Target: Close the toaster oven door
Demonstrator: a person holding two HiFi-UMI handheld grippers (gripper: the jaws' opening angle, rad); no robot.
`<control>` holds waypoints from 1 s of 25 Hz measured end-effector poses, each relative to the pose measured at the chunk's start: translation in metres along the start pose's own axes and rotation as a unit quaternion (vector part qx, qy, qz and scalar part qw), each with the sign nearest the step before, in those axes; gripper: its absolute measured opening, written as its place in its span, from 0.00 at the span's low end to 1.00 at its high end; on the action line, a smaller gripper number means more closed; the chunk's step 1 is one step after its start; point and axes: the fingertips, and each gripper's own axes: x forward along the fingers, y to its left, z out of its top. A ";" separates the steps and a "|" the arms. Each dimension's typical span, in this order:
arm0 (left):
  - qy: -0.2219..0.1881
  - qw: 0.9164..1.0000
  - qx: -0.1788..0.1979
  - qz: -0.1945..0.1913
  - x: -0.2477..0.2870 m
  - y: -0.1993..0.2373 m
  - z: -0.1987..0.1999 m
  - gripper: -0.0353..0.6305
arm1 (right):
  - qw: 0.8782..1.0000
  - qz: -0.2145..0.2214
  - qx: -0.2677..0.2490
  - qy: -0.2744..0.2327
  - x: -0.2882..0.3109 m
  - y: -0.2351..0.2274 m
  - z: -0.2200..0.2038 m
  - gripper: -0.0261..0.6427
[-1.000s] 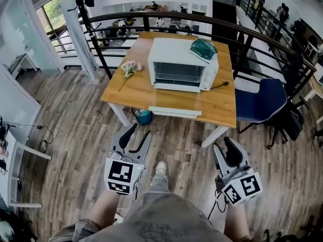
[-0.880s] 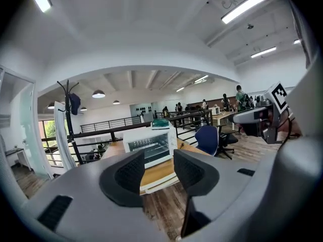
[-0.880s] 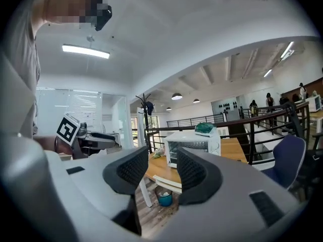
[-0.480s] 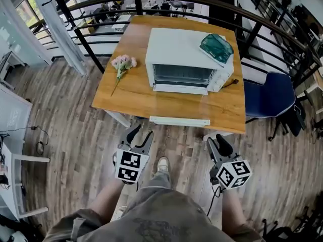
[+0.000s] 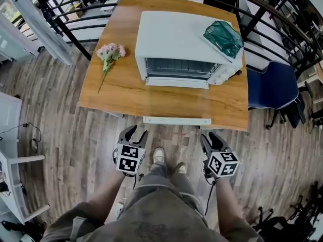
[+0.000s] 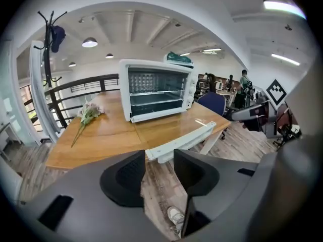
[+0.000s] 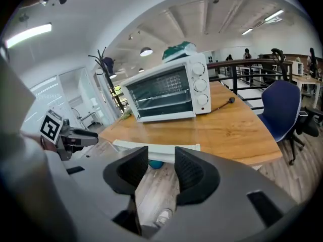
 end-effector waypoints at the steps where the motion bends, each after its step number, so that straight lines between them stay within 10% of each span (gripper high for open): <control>1: 0.005 1.000 -0.008 0.003 0.008 0.002 -0.006 0.33 | 1.000 -0.004 0.002 0.007 0.007 -0.006 -0.005 0.30; 11: 0.065 0.997 -0.035 0.007 0.067 0.003 -0.048 0.33 | 0.999 -0.005 0.002 0.039 0.061 -0.050 -0.034 0.21; 25: 0.039 0.996 -0.075 0.025 0.083 0.010 -0.032 0.27 | 0.999 0.033 -0.013 0.018 0.080 -0.049 -0.030 0.24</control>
